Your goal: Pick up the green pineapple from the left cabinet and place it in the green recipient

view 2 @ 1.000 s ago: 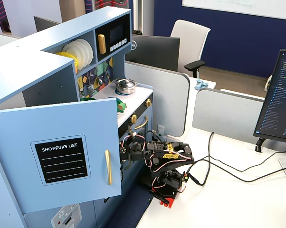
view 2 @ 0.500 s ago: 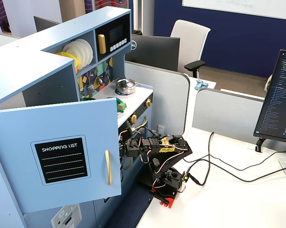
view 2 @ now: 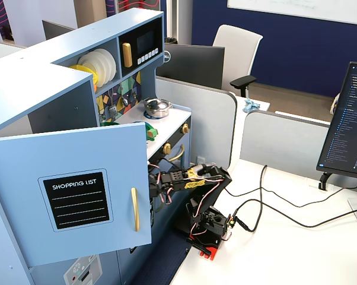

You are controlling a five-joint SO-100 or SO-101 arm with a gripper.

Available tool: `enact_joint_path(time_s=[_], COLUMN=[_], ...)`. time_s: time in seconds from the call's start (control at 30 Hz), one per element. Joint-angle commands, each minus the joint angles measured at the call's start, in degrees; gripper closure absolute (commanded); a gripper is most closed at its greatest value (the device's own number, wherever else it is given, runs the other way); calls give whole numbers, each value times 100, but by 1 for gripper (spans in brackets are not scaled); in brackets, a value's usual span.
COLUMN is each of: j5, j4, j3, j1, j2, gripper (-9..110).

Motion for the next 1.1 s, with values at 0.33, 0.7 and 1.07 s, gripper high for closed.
enact_joint_path(time_s=[0.33,0.7,1.07], j5=[167,-123,-176], j4=[-466,-835,-817], j3=[-1415,-2241,-2883], j1=[26,62,193], j2=[-1503,-2698,-3340], gripper=[70,71,71])
